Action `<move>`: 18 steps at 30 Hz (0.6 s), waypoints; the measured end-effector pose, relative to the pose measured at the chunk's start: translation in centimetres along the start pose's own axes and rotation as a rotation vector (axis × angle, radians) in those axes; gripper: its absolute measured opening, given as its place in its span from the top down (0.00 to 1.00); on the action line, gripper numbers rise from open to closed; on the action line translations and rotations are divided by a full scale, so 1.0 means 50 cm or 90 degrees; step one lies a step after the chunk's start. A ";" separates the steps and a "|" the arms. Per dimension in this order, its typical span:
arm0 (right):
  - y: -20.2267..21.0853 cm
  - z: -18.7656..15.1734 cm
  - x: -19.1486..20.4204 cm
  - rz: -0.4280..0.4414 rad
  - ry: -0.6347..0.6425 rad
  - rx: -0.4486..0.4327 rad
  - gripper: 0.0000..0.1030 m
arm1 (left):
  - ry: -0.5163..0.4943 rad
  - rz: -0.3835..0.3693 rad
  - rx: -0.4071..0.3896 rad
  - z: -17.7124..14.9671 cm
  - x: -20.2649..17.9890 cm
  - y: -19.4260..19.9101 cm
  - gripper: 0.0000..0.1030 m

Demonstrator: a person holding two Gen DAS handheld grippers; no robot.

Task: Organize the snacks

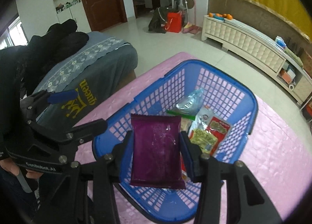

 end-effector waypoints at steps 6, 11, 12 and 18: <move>0.002 -0.005 -0.021 0.000 -0.026 -0.015 0.25 | 0.000 0.005 0.002 -0.016 -0.006 0.011 0.00; 0.073 -0.023 -0.062 -0.029 -0.070 -0.050 0.18 | -0.015 -0.003 -0.014 -0.020 -0.039 0.038 0.00; 0.097 -0.034 -0.070 -0.039 -0.078 -0.058 0.18 | -0.018 -0.013 -0.023 -0.020 -0.056 0.053 0.00; 0.219 -0.078 -0.101 -0.114 -0.074 -0.097 0.18 | -0.049 -0.042 -0.068 -0.027 -0.137 0.128 0.00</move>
Point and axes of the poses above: each gripper's, at about its wrist camera, not at the fingertips, and y roughly against the way its jaws point, x to its left, z to its top, the point moved 10 cm from there along -y, roughly the way its jaws point, and after that the axes turned 5 degrees about -x, right-handed, at the moved point
